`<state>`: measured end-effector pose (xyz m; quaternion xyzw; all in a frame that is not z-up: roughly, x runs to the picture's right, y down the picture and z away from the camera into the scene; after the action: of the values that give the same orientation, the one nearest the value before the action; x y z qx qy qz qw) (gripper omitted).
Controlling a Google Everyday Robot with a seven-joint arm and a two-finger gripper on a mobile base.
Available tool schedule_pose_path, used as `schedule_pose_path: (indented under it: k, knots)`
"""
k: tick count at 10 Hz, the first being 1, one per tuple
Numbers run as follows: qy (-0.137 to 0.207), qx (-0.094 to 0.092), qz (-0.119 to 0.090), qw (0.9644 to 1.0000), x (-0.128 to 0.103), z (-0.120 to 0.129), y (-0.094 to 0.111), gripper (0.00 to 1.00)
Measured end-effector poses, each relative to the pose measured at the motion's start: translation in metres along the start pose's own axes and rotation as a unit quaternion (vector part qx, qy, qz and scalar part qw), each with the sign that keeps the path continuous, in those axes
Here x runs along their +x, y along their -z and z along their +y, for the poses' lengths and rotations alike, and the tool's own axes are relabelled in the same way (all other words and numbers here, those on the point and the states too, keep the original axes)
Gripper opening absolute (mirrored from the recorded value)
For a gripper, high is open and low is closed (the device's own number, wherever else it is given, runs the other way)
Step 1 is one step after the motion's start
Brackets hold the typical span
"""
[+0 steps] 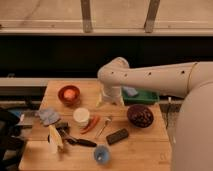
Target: Place eraser in table surface
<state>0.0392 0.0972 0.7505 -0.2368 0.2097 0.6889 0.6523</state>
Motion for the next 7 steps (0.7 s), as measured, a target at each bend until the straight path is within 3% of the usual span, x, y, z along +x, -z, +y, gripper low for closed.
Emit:
schedule_pose_path:
  k: [4, 5, 7]
  knots:
    - [-0.058, -0.006, 0.044, 0.9973, 0.028, -0.017, -0.036, 0.8]
    - [-0.078, -0.006, 0.056, 0.9954, 0.035, -0.024, -0.043, 0.8]
    - [-0.133, -0.008, 0.084, 0.9875, 0.058, -0.045, -0.058, 0.8]
